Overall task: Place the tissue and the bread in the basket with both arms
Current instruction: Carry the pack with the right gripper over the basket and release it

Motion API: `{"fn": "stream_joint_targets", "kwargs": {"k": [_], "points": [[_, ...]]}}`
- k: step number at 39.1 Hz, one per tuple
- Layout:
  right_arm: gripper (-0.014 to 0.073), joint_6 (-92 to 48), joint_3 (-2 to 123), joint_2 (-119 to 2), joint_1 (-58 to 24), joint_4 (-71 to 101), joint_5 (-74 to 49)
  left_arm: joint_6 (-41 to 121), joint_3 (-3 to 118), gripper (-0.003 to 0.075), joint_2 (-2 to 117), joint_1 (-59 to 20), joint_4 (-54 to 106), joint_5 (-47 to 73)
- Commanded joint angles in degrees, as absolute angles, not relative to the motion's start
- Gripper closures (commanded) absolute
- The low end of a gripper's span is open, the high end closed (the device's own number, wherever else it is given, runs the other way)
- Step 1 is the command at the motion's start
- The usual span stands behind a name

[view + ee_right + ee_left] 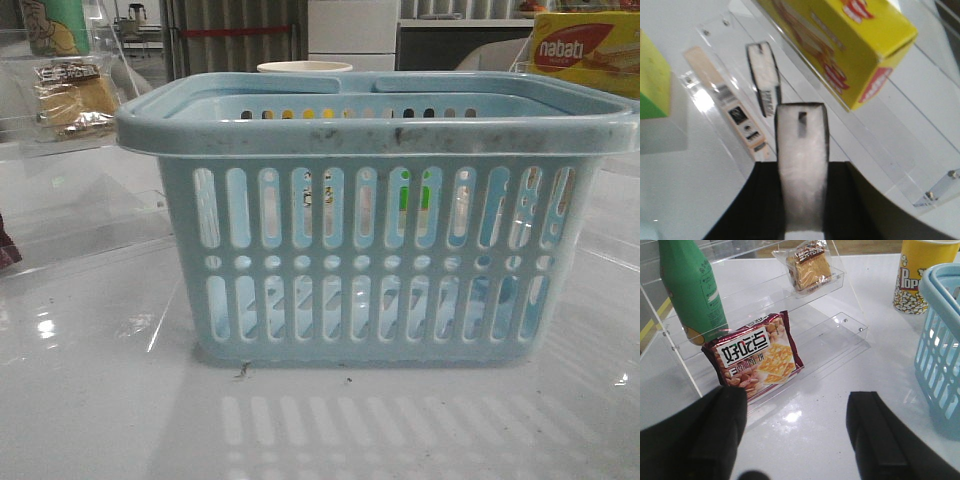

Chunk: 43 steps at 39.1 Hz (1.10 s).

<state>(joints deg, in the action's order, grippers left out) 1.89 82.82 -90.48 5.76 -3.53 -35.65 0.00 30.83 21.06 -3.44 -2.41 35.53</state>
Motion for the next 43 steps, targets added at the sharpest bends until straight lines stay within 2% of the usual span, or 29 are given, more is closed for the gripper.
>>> {"fn": "stream_joint_targets", "kwargs": {"k": [1,13,22,29,33,39,43], "points": [[0.0438,1.53,85.01,-83.58,3.02,-3.39,-33.77,0.00,32.50,0.0234,21.83,-3.44,-1.99,31.03],[0.0438,1.53,85.01,-77.41,-12.37,-3.27,-40.48,0.00,32.50,0.0234,21.83,-3.44,-1.99,31.03],[0.0438,1.53,84.81,-81.08,-22.34,-2.00,-45.99,0.00,32.50,0.0234,21.83,-3.44,-1.99,31.03],[0.0431,1.53,84.81,-86.77,-24.57,-1.02,-46.53,0.00,32.50,0.0234,21.83,-3.44,-1.99,31.03],[0.0353,1.53,84.81,-89.49,-24.57,0.00,-46.53,0.00,32.50,0.0234,21.83,-3.44,-1.99,31.03],[0.0092,1.53,84.81,-92.10,-24.57,0.00,-46.60,0.00,32.50,0.0234,21.83,-3.44,-1.99,30.91],[0.0069,1.29,84.81,-91.20,-24.57,0.00,-46.35,0.00,32.50,0.0234,21.83,-3.44,-1.99,30.07]]}}
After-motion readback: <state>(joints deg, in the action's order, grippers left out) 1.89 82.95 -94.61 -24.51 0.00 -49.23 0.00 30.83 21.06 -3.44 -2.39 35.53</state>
